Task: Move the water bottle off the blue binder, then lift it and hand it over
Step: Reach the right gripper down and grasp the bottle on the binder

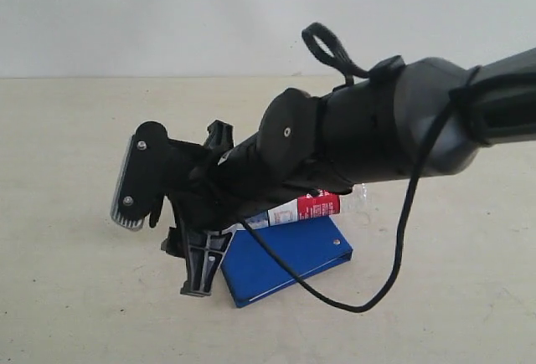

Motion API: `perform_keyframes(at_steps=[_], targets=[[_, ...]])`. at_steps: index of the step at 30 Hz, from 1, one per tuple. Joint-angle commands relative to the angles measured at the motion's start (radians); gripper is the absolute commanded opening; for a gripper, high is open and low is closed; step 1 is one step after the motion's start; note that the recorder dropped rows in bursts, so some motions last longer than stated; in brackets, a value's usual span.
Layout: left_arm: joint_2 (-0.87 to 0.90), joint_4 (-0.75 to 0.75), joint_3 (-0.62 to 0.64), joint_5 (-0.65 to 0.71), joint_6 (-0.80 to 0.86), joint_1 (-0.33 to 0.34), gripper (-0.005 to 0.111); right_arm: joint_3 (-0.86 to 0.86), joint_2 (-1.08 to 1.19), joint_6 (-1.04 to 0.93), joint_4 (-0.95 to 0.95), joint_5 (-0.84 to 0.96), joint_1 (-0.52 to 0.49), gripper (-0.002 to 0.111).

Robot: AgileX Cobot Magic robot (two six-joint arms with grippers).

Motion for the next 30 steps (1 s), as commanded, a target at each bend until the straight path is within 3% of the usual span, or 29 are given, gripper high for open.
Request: perform_keyframes(at_steps=[1,10,20,25,30], targets=[[-0.003,-0.01,-0.002,-0.01,0.003,-0.007,0.004,-0.002,0.061,0.042,-0.111,-0.086,0.001,0.055],[-0.003,-0.01,-0.002,-0.01,0.003,-0.007,0.004,-0.002,0.134,0.042,-0.111,-0.268,0.001,0.055],[-0.003,-0.01,-0.002,-0.01,0.003,-0.007,0.004,-0.002,0.19,0.03,-0.099,-0.298,-0.001,0.055],[-0.003,-0.01,-0.002,-0.01,0.003,-0.007,0.004,-0.002,0.188,-0.016,-0.099,-0.377,-0.001,0.032],[-0.003,-0.01,-0.002,-0.01,0.003,-0.007,0.004,-0.002,0.183,-0.07,-0.017,-0.401,-0.001,0.028]])
